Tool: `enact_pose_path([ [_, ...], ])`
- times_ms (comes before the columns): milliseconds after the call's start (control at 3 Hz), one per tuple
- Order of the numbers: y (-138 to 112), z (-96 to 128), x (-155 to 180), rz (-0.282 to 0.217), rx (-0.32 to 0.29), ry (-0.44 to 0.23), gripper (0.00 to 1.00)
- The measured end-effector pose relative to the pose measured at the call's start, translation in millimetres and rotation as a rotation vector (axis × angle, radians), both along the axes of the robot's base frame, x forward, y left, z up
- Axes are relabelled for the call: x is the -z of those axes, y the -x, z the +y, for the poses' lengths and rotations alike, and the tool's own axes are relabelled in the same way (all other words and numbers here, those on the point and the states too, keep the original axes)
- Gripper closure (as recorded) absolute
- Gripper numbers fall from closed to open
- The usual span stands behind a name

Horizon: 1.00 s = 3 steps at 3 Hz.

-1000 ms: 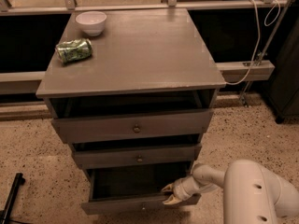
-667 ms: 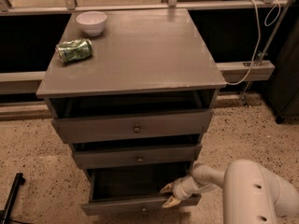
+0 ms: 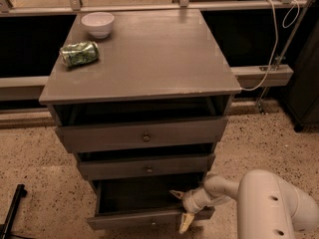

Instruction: Open bottom drawer

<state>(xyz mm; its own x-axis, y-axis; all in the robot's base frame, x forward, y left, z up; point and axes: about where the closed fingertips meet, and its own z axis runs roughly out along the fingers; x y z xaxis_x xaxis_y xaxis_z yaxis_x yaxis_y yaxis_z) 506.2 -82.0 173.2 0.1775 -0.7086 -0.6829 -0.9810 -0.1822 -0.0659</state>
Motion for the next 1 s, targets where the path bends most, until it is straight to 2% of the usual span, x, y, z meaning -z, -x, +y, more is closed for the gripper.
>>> enact_pose_path([
  [333,29.4,-9.6,5.0,0.065,-0.02,0.072,0.11],
  [667,58.8,-19.1,8.4,0.125,-0.029,0.12,0.33],
  [1000,78.0,-21.5,2.6,0.159,-0.064,0.117,0.56],
])
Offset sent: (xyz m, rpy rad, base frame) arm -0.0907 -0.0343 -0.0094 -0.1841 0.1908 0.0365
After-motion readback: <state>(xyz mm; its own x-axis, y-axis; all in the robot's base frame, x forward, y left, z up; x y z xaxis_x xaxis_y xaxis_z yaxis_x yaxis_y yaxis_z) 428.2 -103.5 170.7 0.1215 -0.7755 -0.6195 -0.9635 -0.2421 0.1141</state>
